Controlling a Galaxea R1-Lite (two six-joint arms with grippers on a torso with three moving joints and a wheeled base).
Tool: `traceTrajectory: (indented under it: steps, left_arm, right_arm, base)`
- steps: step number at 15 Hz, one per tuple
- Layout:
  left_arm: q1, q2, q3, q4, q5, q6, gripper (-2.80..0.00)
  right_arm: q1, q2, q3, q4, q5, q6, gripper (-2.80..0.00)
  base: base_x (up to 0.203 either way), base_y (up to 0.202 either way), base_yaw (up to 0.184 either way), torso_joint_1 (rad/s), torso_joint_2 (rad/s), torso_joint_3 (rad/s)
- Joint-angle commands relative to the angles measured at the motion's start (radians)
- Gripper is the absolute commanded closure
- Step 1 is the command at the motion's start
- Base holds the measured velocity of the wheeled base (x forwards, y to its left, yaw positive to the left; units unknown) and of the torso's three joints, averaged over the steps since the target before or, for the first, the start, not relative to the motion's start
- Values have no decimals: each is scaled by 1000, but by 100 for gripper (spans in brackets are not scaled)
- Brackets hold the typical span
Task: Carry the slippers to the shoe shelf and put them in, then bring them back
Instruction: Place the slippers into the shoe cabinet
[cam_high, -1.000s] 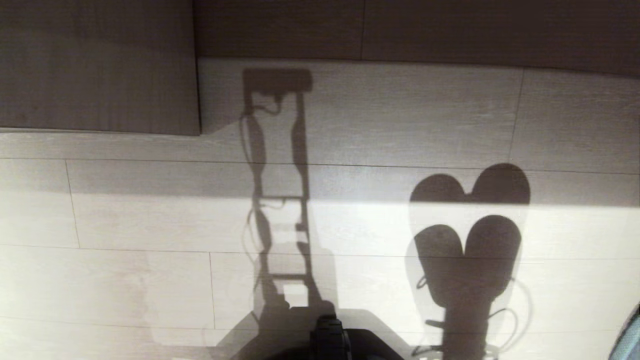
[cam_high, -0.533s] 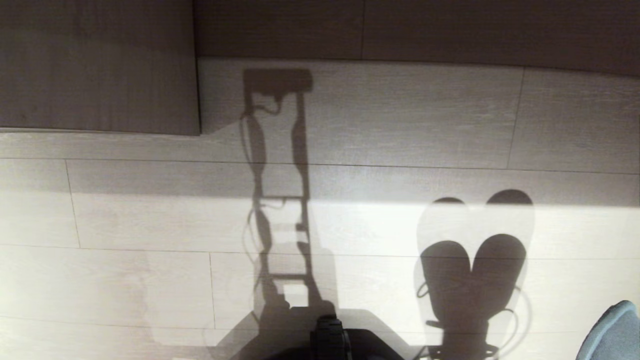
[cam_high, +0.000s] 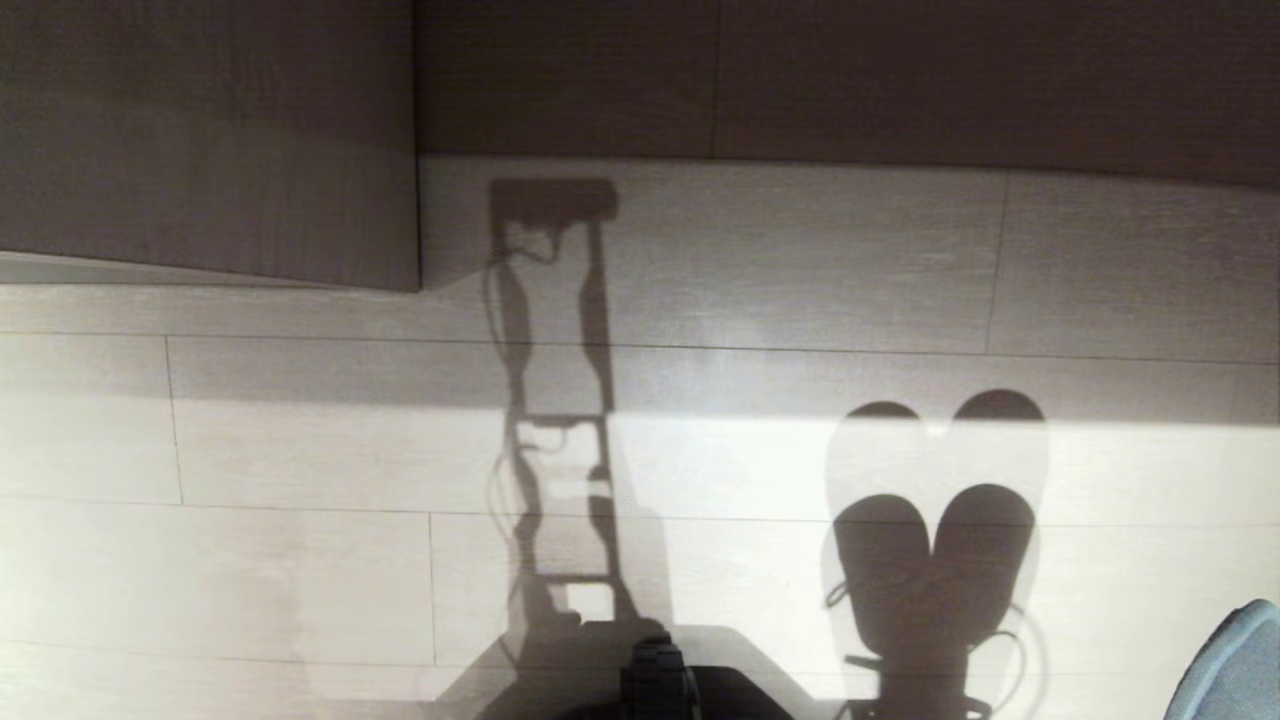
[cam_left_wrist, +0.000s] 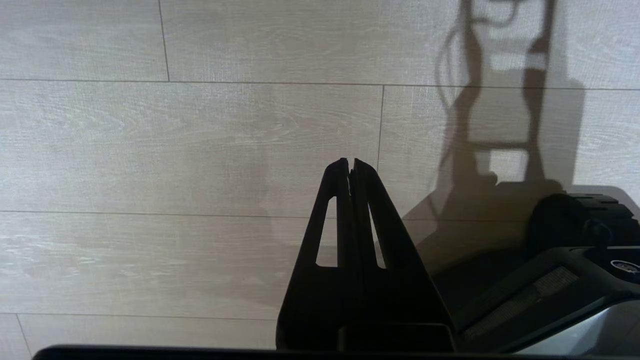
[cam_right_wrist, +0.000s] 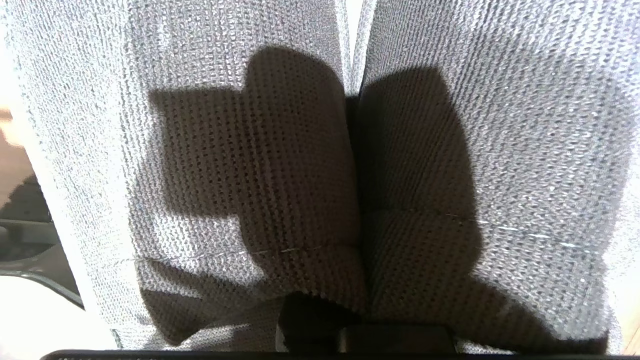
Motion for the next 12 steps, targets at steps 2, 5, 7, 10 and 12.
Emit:
traceTrajectory:
  steps: [2,5,7,10,12]
  left_arm:
    - [0,1,0,0,0,0,0]
    - [0,1,0,0,0,0,0]
    - [0,1,0,0,0,0,0]
    - [0,1,0,0,0,-1,0]
    - [0,1,0,0,0,0,0]
  right_arm:
    - [-1,1,0,0,0,0,0]
    - [0,1,0,0,0,1,0]
    - [0,1,0,0,0,1,0]
    - [0,1,0,0,0,1,0]
    - [0,1,0,0,0,0,0]
  base:
    - [0,0,0,1,2,198]
    - [0,0,0,4,4,201]
    - [0,0,0,-1,4,199]
    - [0,0,0,3,0,200]
    - [0,0,0,0,1,196]
